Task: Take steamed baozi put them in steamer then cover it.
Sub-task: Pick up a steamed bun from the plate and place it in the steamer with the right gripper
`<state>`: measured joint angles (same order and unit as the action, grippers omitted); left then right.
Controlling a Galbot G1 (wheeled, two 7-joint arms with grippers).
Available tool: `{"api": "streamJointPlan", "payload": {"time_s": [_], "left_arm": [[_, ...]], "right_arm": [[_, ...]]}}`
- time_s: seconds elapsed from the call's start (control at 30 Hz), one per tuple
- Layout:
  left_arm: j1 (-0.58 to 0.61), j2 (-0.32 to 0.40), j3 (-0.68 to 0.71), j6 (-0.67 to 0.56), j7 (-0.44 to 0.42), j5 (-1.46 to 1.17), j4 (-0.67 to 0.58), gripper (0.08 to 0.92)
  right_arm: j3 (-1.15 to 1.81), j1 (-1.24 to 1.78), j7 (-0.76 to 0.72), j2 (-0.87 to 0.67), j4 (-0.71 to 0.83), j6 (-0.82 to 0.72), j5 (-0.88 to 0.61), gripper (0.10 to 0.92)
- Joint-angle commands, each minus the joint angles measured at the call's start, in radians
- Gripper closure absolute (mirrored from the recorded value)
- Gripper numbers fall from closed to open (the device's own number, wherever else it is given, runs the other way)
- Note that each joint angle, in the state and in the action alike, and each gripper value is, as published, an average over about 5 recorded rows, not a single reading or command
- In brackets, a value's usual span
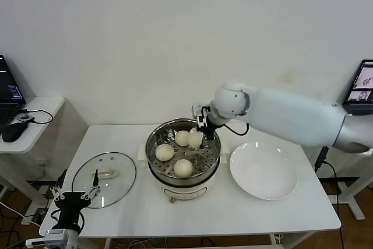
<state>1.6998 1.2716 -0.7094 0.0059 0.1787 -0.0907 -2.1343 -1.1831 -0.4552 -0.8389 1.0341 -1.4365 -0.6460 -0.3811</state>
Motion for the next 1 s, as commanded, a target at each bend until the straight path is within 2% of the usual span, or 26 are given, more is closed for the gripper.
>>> {"api": "streamJointPlan", "payload": {"time_s": [0.03, 0.47, 0.7, 0.83, 1.0], "left_arm": [[-0.001, 0.001, 0.001, 0.0, 0.0, 0.0, 0.003, 0.177], [-0.001, 0.005, 0.002, -0.001, 0.001, 0.001, 0.004, 0.177], [-0.003, 0.006, 0.003, -0.001, 0.0, 0.0, 0.002, 0.177], [-0.003, 0.004, 0.003, 0.001, 0.001, -0.005, 0.003, 0.177], [-0.007, 0.003, 0.002, 0.015, 0.025, -0.022, 0.011, 0.177]], "right_arm": [[-0.005, 0.096, 0.041, 0.039, 0.02, -0.06, 0.007, 0.372], [0.032, 0.107, 0.04, -0.01, 0.002, -0.052, 0.05, 0.357], [0.128, 0.083, 0.053, -0.095, -0.075, -0.041, 0.03, 0.22], [0.218, 0.103, 0.151, -0.177, -0.177, -0.036, -0.028, 0.203], [0.423, 0.297, 0.417, -0.33, -0.308, 0.032, -0.158, 0.202]]}}
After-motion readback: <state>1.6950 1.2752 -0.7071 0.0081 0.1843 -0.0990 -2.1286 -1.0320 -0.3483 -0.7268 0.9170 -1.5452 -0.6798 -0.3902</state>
